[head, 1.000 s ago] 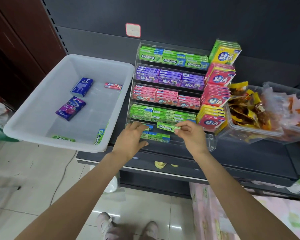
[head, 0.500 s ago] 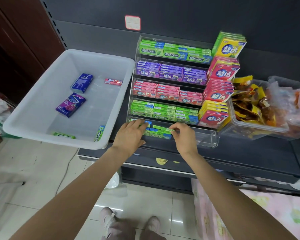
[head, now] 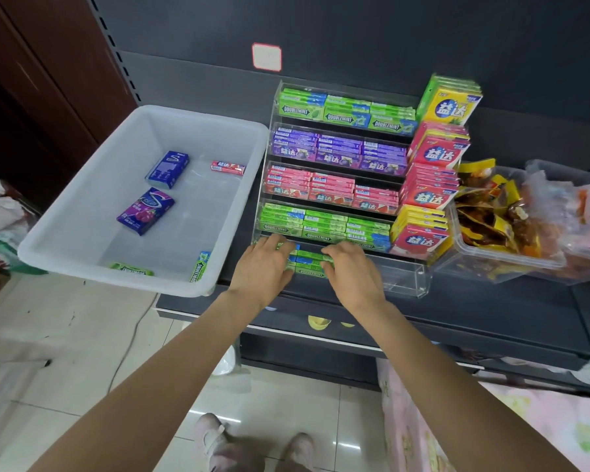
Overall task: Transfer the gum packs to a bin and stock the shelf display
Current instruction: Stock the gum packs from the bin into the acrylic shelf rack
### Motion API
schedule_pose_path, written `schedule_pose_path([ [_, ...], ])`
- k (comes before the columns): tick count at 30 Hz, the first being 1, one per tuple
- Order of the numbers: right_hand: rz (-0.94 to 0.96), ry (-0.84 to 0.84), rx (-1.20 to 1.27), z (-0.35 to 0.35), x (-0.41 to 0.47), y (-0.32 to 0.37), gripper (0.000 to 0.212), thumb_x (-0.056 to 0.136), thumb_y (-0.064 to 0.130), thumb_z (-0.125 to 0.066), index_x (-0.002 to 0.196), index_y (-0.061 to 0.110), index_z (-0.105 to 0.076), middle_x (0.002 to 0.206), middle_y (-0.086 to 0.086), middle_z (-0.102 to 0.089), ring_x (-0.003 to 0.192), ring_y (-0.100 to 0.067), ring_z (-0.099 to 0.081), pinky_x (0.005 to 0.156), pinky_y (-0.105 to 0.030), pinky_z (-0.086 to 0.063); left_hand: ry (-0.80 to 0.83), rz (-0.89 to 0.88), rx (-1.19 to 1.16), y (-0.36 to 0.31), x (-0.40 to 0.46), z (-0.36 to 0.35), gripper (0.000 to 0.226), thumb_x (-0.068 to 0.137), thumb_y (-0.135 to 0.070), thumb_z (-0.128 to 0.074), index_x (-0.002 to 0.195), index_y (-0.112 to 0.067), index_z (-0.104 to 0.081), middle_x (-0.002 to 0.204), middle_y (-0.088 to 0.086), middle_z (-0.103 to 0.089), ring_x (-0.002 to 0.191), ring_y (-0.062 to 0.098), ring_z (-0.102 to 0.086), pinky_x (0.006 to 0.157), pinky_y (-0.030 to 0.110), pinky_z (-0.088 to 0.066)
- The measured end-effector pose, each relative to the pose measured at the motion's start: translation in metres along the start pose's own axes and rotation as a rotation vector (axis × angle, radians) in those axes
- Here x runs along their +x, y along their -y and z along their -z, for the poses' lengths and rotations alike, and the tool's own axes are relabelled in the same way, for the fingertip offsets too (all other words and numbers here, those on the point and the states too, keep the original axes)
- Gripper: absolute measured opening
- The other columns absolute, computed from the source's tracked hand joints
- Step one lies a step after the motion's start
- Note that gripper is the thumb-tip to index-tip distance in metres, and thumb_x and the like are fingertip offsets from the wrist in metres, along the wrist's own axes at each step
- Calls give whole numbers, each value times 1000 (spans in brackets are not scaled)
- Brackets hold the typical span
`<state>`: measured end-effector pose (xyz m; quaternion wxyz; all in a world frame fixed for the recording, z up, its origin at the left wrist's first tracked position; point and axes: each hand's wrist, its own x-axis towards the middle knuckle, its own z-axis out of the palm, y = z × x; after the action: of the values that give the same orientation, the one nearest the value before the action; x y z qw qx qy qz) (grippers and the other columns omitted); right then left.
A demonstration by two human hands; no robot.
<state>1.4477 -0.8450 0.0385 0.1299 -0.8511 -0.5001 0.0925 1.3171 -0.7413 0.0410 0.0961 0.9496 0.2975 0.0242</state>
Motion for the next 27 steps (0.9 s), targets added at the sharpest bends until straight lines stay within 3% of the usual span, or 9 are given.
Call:
schedule_pose_path([
  [6,84,-97,186,35,10,43,30,97,23,-47,124,13,-57,119,-3,-60,113,-19,-51,89,-32,-45,-325,6,-144,10,-7,51,26,84,-16,-61,109,-10,-63,104,9,-62,96,30,-57,77,39,-47],
  [12,171,-140,325,45,48,109,25,95,15,-48,116,11,-61,111,-5,-61,105,-22,-55,84,-36,-46,-411,160,-181,76,-5,95,26,90,-18,-56,114,-11,-61,112,11,-60,101,30,-56,82,41,-50],
  [16,187,-120,329,32,90,157,31,94,14,-47,123,10,-57,119,-8,-58,111,-23,-55,91,-36,-45,-333,276,-187,138,14,102,33,91,-20,-54,123,-11,-56,124,10,-55,114,30,-50,89,40,-43],
  [20,102,-31,296,-1,142,192,42,93,19,-49,135,12,-46,134,-9,-49,126,-25,-43,103,-37,-38,-147,277,-131,200,44,96,50,91,-26,-52,138,-15,-40,139,7,-42,125,27,-39,99,37,-36],
  [27,-86,106,191,-52,205,208,62,89,20,-55,144,9,-27,147,-12,-31,138,-26,-25,113,-30,-18,205,196,-145,266,86,60,83,90,-40,-53,150,-19,0,159,4,4,146,20,2,117,33,-11],
])
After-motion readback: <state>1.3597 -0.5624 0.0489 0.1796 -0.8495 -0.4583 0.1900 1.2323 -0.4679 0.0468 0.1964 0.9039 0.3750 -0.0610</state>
